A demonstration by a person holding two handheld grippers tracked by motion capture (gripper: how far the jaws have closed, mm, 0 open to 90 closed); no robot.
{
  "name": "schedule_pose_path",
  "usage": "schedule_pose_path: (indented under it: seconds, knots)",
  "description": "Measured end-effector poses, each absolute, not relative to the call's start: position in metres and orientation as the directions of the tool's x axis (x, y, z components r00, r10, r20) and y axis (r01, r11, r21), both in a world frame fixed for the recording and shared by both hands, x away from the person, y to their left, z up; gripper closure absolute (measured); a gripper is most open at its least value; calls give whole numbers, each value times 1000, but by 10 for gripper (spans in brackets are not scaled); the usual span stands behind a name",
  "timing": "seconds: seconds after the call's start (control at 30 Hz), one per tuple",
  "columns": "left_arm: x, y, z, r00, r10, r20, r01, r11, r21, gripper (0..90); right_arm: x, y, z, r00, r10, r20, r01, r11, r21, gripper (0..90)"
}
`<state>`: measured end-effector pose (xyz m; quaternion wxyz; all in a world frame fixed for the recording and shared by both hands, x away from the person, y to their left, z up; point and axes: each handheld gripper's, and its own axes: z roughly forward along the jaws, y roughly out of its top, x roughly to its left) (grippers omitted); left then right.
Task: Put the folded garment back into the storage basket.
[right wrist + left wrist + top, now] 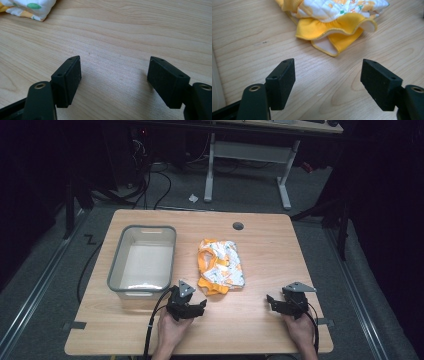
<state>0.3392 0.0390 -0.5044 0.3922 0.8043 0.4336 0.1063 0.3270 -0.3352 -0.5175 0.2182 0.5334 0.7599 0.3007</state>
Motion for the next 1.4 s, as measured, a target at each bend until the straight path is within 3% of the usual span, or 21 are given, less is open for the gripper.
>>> schedule_pose_path:
  seconds: [0.43, 1.4]
  knots:
    - [354, 28, -486, 612, 761, -215, 626, -299, 720, 281, 327, -335, -517, -335, 942, -10, 681, 249, 689, 275]
    - [404, 1, -467, 582, 786, -207, 651, -298, 698, 252, 327, -335, -517, -333, 943, -7, 681, 245, 690, 276]
